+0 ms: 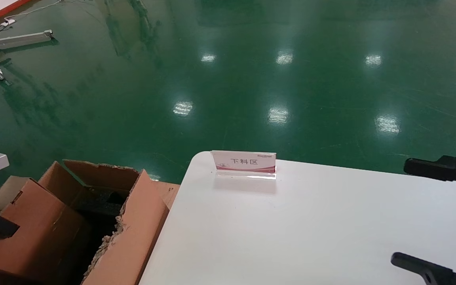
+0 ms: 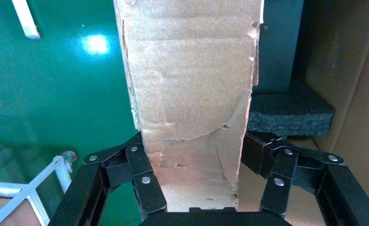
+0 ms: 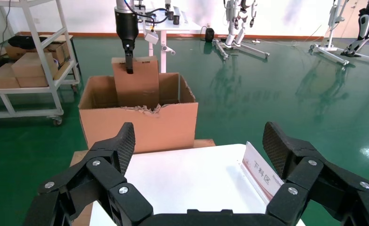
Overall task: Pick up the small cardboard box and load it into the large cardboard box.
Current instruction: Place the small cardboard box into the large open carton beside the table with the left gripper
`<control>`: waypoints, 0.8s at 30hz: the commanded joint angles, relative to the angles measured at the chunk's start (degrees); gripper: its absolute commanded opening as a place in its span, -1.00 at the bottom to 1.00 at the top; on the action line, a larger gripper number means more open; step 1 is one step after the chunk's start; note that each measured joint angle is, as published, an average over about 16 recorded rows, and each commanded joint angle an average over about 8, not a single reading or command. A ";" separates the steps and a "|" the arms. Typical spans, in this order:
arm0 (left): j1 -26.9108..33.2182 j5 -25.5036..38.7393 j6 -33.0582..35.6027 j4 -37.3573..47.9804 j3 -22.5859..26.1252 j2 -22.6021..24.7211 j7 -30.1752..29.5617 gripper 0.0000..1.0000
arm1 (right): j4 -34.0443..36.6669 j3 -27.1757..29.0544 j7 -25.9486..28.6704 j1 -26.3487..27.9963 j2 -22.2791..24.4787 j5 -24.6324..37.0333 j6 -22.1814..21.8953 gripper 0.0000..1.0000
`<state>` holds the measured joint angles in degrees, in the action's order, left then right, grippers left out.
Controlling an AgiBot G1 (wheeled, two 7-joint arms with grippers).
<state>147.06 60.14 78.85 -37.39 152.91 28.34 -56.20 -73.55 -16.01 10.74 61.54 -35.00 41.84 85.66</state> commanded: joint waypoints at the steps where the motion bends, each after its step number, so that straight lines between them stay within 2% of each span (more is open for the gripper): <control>1: -0.70 -0.10 -0.30 0.07 -0.10 0.13 0.01 -1.00 | 0.00 0.00 0.00 0.00 0.00 0.00 0.00 1.00; 24: -10.57 -0.84 -5.01 1.00 -1.53 2.67 -1.60 -1.00 | 0.00 0.00 0.00 0.00 0.00 0.00 0.00 1.00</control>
<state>136.59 59.31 73.91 -36.38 151.42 31.02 -57.82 -73.55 -16.01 10.74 61.54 -35.00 41.84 85.66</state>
